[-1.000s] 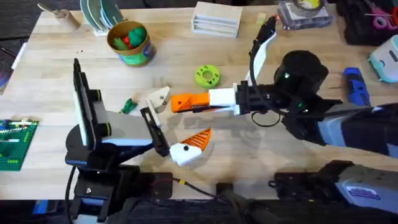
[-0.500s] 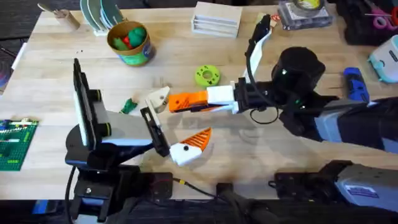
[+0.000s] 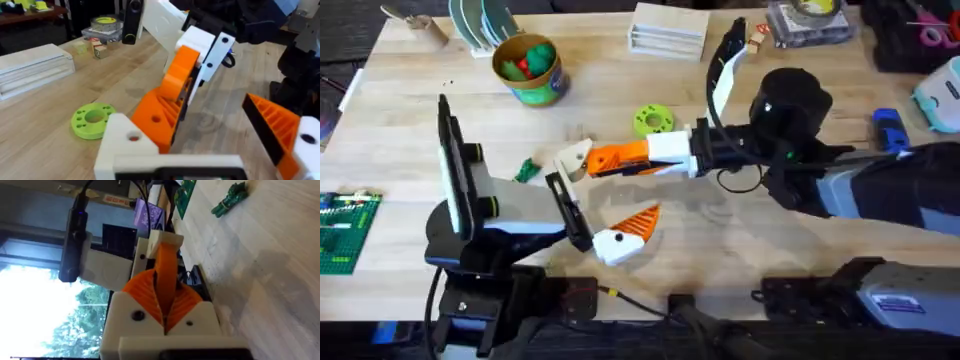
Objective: Pick up the gripper from the table and insert it into the empty holder that is missing its gripper. Then pick up a screw, insert it into the mounting hole, and use the screwdriver to tighten it. Finally, clean up the table by picking up the vegetable and placing it into the bucket.
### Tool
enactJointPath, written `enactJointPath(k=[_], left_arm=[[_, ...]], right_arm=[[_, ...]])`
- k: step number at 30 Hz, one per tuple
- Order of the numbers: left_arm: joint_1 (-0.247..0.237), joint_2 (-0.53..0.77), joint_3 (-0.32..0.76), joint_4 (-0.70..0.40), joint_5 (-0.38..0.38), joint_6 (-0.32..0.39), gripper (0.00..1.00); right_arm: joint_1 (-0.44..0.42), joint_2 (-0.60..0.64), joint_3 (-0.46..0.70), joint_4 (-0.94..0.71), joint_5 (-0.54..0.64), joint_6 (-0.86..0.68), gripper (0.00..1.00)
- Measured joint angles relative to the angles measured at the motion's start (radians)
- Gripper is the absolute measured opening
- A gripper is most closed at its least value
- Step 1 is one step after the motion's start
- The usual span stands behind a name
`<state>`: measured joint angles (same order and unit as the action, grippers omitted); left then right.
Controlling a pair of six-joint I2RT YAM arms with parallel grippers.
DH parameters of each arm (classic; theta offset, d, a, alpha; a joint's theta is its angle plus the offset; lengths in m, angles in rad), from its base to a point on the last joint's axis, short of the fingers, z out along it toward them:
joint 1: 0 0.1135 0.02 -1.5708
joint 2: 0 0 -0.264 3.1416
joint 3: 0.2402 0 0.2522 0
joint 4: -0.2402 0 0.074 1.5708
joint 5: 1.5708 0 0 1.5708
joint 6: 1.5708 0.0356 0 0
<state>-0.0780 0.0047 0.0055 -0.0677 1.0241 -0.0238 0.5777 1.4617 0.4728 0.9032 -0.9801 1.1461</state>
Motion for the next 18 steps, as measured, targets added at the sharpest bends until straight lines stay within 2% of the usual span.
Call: enactJointPath(k=[18], left_arm=[[0.007,0.000,-0.001,-0.004,-0.053,0.000,0.991]], right_arm=[[0.024,0.068,0.057,0.003,0.007,0.003,0.010]])
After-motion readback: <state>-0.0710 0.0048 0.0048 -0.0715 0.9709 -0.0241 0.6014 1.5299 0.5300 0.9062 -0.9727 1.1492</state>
